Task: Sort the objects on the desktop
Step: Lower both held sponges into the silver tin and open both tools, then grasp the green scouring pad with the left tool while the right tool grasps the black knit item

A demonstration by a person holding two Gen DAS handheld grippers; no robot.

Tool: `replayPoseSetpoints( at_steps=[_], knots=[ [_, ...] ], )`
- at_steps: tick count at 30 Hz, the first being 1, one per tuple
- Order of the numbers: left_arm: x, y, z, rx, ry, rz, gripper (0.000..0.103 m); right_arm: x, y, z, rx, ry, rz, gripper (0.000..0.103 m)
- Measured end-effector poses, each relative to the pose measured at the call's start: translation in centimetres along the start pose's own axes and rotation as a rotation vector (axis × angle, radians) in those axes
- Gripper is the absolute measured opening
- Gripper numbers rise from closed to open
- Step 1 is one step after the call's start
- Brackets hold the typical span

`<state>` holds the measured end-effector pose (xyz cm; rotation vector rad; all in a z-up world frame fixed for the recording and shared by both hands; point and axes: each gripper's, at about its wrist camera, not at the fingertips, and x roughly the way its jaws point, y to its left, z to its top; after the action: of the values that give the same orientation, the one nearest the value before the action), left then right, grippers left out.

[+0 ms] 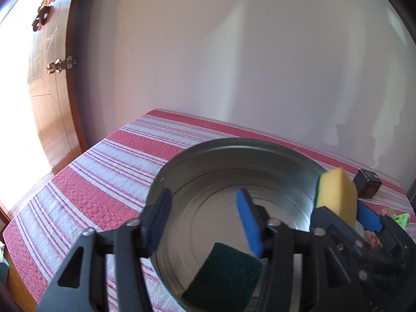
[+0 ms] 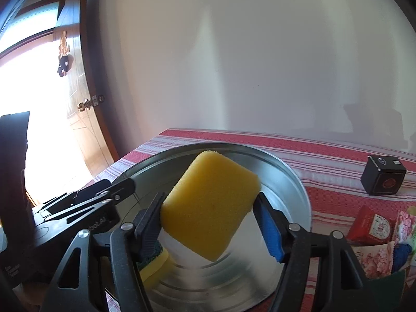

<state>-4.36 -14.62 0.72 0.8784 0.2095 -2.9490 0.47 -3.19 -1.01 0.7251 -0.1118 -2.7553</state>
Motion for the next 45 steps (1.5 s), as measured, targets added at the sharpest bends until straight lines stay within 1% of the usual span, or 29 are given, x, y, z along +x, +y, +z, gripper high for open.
replayPoseSetpoints(
  at_steps=[1,2,3,5,7,8,10,12,15,16,20,24,26,28,33,41,45],
  knots=[
    [0.2,0.1,0.0,-0.005,-0.004,0.014,0.070,0.0,-0.2,0.0,0.005,0.000,-0.002,0.078],
    [0.3,0.3,0.0,-0.011,-0.009,0.024,0.077,0.0,-0.4,0.0,0.015,0.003,-0.001,0.080],
    [0.3,0.4,0.0,-0.018,-0.013,0.029,0.079,-0.2,-0.8,0.0,0.035,-0.003,0.007,0.081],
    [0.3,0.5,0.0,-0.030,-0.014,0.026,0.084,-0.7,-1.4,0.0,0.064,-0.032,0.014,0.082],
    [0.3,0.4,0.0,-0.037,-0.011,0.035,0.087,-1.7,-1.7,0.1,0.078,-0.081,-0.005,0.082],
    [0.3,0.2,0.0,-0.035,-0.010,0.041,0.087,-2.2,-1.9,0.2,0.080,-0.114,-0.029,0.082],
    [0.4,0.0,-0.1,-0.030,-0.004,0.049,0.087,-3.3,-2.1,0.0,0.072,-0.179,-0.089,0.090],
    [0.2,-0.2,-0.1,-0.026,0.000,0.056,0.087,-4.4,-2.2,-0.1,0.060,-0.240,-0.135,0.091],
    [-0.1,-0.5,-0.2,-0.016,-0.003,0.068,0.088,-5.3,-1.9,-0.1,0.037,-0.292,-0.165,0.092],
    [-0.3,-0.7,-0.2,-0.012,-0.003,0.075,0.090,-5.5,-2.0,-0.2,0.032,-0.297,-0.171,0.092],
    [-1.3,-1.3,-0.5,0.007,-0.011,0.088,0.090,-5.6,-1.5,-0.4,0.005,-0.296,-0.193,0.092],
    [-2.1,-1.8,-0.7,0.018,-0.011,0.086,0.090,-6.5,-1.8,-0.8,-0.007,-0.326,-0.208,0.092],
    [-2.5,-2.1,-0.8,0.031,-0.018,0.091,0.090,-7.0,-2.1,-1.1,-0.013,-0.341,-0.230,0.092],
    [-2.9,-2.6,-0.9,0.042,-0.023,0.091,0.090,-7.5,-2.7,-1.2,-0.008,-0.339,-0.243,0.092],
    [-3.9,-4.1,-1.2,0.068,-0.033,0.058,0.090,-9.0,-4.5,-1.9,0.025,-0.319,-0.264,0.092],
    [-4.9,-7.6,-2.2,0.146,-0.049,-0.010,0.090,-12.6,-8.1,-3.2,0.078,-0.330,-0.367,0.092],
    [-5.5,-9.1,-2.8,0.179,-0.051,-0.038,0.090,-14.0,-9.4,-3.5,0.092,-0.335,-0.393,0.092]
  ],
)
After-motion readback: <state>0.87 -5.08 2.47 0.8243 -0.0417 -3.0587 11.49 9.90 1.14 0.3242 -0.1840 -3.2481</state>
